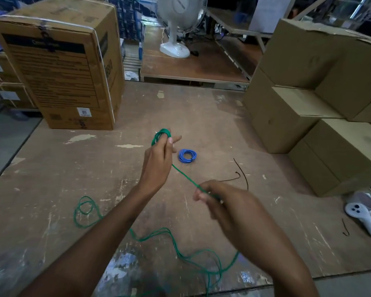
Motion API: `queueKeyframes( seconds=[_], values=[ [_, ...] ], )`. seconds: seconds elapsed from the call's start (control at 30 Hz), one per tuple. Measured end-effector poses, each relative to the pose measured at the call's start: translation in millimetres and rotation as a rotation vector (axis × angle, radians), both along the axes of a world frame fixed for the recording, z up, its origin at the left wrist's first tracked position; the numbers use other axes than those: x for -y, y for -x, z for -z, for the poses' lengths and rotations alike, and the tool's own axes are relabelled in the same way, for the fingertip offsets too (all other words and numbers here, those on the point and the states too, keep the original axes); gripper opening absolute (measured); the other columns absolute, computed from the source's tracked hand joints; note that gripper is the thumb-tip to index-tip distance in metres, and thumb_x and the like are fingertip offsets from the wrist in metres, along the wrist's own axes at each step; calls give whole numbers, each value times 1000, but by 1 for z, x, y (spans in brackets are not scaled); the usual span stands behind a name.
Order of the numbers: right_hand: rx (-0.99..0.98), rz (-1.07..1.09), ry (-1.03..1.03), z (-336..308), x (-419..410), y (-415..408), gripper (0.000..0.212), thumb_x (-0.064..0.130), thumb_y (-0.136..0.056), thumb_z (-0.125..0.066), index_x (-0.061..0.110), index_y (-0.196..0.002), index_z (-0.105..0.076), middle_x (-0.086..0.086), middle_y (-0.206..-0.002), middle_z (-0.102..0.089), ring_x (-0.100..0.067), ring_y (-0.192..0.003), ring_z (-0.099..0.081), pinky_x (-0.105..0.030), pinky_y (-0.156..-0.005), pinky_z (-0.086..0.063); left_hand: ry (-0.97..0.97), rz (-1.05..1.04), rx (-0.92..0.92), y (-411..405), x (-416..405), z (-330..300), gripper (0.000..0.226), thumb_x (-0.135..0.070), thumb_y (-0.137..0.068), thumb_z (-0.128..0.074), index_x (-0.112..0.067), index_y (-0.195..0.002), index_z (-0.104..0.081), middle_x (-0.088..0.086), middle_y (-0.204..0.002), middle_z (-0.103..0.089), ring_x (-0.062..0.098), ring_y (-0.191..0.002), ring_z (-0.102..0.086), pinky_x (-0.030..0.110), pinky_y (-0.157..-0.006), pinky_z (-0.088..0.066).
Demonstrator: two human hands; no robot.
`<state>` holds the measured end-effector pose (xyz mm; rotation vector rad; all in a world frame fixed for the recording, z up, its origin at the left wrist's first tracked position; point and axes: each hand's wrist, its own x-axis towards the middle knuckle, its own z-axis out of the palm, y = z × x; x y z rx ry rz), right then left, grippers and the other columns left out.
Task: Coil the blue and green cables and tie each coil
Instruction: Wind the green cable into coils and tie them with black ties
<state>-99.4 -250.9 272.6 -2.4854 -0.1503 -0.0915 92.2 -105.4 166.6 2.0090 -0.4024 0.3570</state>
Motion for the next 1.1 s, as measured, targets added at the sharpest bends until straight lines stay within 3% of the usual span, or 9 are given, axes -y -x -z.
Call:
queueKeyframes(
  seconds=[0.1,0.2,0.33,0.47,0.6,0.73,0.83,0.97,1.1],
  values=[
    [178,101,-24,-23,19,-10,19,37,-104,-58,36,-95,-75,12,-67,-59,-5,-70,-60,-13,-61,-40,-128,138,75,17,-7,5,30,-25,-113,-40,-7,-102,-62,-13,-115,-77,10,-82,-66,42,-83,-54],
    [428,201,1,-34,39,-41,16,29,-104,-64,30,-98,-79,16,-73,-60,-3,-73,-60,-12,-67,-40,-53,321,-22,35,-10,3,37,-29,-110,-37,-11,-97,-66,-11,-89,-78,15,-71,-63,41,-78,-54],
    [611,305,-122,-15,61,-104,11,27,-102,-68,25,-102,-78,9,-86,-69,-13,-75,-67,-41,-72,-55,218,531,-229,63,-13,-10,45,-24,-109,-37,3,-115,-71,-3,-64,-58,8,-67,-57,34,-71,-47],
    [486,351,-217,33,58,-146,9,25,-99,-71,27,-100,-79,11,-85,-75,-10,-71,-70,-45,-70,-58,421,633,-256,79,-14,-32,44,-15,-109,-33,-1,-125,-72,-5,-63,-42,11,-62,-45,22,-70,-41],
    [363,214,-162,85,18,-131,17,26,-99,-56,33,-101,-71,20,-85,-71,-2,-76,-66,-38,-76,-59,744,658,-268,77,-12,-61,45,-16,-108,-32,-18,-107,-77,-5,-63,-43,12,-62,-44,25,-66,-40],
    [298,84,-94,106,-33,-86,19,37,-106,-52,28,-105,-69,8,-76,-59,-16,-70,-59,-43,-70,-54,982,581,-317,57,-11,-79,37,-18,-112,-35,1,-128,-63,-2,-68,-48,14,-67,-48,25,-70,-44],
    [236,56,-122,90,-50,-53,15,27,-111,-52,27,-118,-65,12,-74,-57,-8,-68,-57,-26,-69,-48,870,391,-265,33,-9,-70,35,-18,-115,-35,-6,-137,-59,1,-80,-65,14,-78,-58,28,-80,-51],
    [91,-6,-234,50,-52,-23,15,27,-111,-51,33,-117,-62,7,-69,-65,-5,-60,-58,-17,-61,-38,449,243,-133,22,0,-42,25,-26,-115,-35,-27,-126,-57,-3,-103,-79,18,-86,-66,32,-85,-53],
    [115,42,-269,10,-22,-13,17,31,-110,-52,32,-105,-68,13,-67,-59,-5,-58,-52,-19,-58,-36,65,211,-55,14,-6,-15,35,-25,-113,-37,-5,-119,-64,-5,-100,-78,1,-84,-65,37,-83,-56]
  ],
)
